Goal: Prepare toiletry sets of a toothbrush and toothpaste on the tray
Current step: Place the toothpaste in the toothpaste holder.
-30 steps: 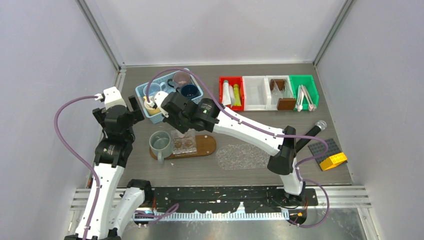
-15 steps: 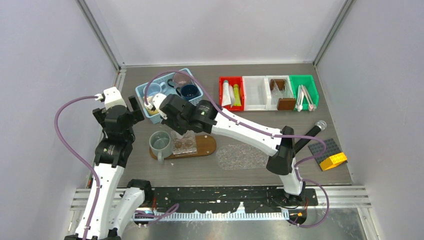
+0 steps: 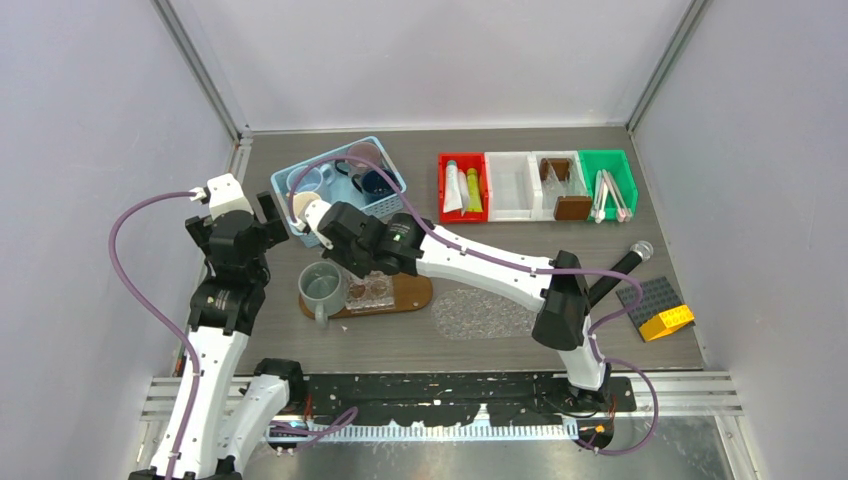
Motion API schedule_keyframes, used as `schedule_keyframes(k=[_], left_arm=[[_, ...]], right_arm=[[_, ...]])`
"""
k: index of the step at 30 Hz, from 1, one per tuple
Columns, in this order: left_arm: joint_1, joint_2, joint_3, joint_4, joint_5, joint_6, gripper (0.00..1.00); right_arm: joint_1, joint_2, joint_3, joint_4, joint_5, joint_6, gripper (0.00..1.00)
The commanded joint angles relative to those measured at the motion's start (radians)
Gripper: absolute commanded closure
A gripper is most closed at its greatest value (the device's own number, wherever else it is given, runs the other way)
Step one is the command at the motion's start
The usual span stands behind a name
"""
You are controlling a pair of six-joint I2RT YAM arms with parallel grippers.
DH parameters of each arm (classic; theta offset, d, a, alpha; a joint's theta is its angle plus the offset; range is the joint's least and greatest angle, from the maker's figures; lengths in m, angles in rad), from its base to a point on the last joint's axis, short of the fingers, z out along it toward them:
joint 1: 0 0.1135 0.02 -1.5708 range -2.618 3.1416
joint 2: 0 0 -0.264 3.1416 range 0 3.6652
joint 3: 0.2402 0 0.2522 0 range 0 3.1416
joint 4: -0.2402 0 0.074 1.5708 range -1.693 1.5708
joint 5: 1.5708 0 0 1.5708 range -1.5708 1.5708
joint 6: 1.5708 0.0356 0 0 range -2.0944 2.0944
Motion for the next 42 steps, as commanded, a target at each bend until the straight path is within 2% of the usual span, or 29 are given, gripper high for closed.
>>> schedule_keyframes(k=[1,5,9,11,14,19,23,32,42], left_arm=[[-0.004,-0.006,-0.001,0.021,-0.001,0.009,0.01],[-0.004,-0.004,-0.001,0.021,0.003,0.009,0.01],[-0.004,-0.004,-0.001,0.022,0.006,0.011,0.01],[-0.005,-0.004,-0.002,0.022,0.008,0.011,0.01],[-0.004,-0.005,-0.003,0.022,0.011,0.011,0.02],[-0.004,-0.006,-0.003,0.024,0.011,0.013,0.02],[-0.005,-0.007,-0.006,0.027,0.010,0.014,0.02],[-0.004,-0.003,-0.007,0.027,0.015,0.014,0.01],[-0.005,-0.006,-0.010,0.030,0.023,0.014,0.01]], right_arm=[[0.007,-0.012,-0.027,0.100,0.013,-0.010,0.99],[0.007,-0.009,-0.039,0.116,0.020,-0.017,0.96],[0.007,0.002,-0.037,0.121,0.030,-0.017,0.88],[0.007,0.002,-0.036,0.122,0.030,-0.011,0.83],[0.009,-0.010,-0.035,0.122,0.025,-0.003,0.69],[0.009,-0.037,-0.037,0.122,0.022,0.015,0.51],[0.009,-0.098,-0.057,0.124,0.018,0.034,0.43],[0.008,-0.274,-0.186,0.145,0.008,0.070,0.33],[-0.008,-0.411,-0.454,0.171,0.138,0.084,0.30]])
